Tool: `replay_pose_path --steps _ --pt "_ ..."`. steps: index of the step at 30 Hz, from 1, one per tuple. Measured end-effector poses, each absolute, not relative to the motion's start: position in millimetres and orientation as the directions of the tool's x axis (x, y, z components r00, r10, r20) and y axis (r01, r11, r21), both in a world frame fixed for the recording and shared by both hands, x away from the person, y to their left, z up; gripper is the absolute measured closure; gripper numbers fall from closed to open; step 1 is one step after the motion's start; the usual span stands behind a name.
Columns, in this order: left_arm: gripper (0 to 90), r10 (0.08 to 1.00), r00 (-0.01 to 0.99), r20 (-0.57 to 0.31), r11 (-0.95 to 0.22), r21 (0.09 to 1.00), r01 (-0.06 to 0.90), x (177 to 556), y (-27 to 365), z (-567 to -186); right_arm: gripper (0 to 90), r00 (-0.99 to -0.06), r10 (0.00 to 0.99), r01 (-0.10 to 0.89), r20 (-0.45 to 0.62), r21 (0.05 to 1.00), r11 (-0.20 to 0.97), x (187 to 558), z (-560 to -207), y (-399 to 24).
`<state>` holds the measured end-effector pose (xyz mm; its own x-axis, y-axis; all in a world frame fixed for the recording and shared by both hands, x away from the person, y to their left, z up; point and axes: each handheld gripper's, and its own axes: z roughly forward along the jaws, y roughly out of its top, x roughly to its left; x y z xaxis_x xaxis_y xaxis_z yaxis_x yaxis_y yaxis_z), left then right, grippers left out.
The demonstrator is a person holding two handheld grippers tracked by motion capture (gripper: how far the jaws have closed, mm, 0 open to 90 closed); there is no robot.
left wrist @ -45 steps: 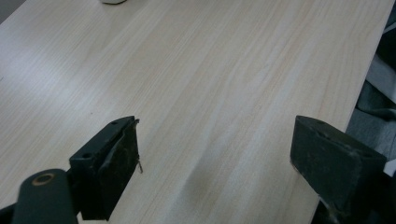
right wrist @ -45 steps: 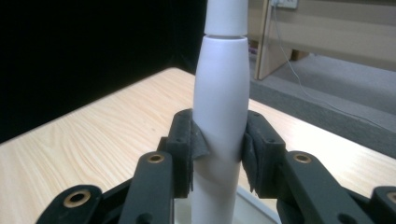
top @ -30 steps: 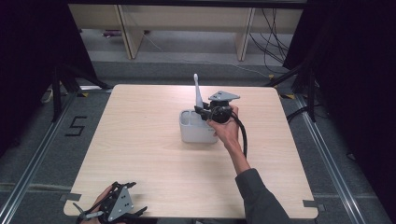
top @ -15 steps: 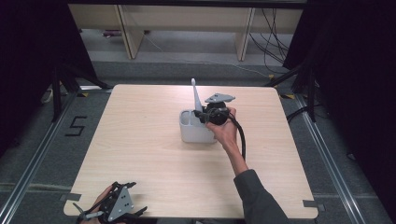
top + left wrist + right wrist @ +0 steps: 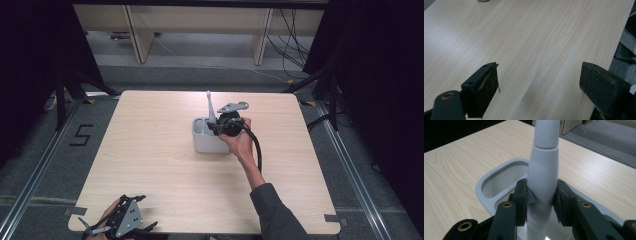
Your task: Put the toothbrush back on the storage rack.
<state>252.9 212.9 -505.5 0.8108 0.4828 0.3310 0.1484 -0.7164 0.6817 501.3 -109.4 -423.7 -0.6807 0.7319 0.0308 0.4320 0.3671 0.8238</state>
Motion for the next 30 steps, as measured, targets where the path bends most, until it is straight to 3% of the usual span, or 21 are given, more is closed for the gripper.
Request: replay_pose_path --steps 19,21,27,30 --pt "15.0 0.486 0.802 0.347 -0.721 0.677 0.144 253.0 212.7 -505.8 66.1 -0.687 0.727 0.423 0.013 0.82 0.386 502.4 -429.9 -111.1" --pt "15.0 0.486 0.802 0.347 -0.721 0.677 0.144 253.0 212.6 -505.9 65.7 -0.678 0.733 0.448 0.047 0.817 0.362 501.0 -428.7 -111.1" --pt "14.9 0.484 0.805 0.344 -0.722 0.677 0.144 253.2 212.8 -505.7 61.9 -0.689 0.724 0.421 0.027 0.828 0.369 500.1 -424.7 -112.6" --pt "15.0 0.481 0.811 0.334 -0.718 0.68 0.146 252.8 212.7 -505.8 55.0 -0.675 0.736 0.45 0.057 0.822 0.349 499.3 -424.9 -112.9"
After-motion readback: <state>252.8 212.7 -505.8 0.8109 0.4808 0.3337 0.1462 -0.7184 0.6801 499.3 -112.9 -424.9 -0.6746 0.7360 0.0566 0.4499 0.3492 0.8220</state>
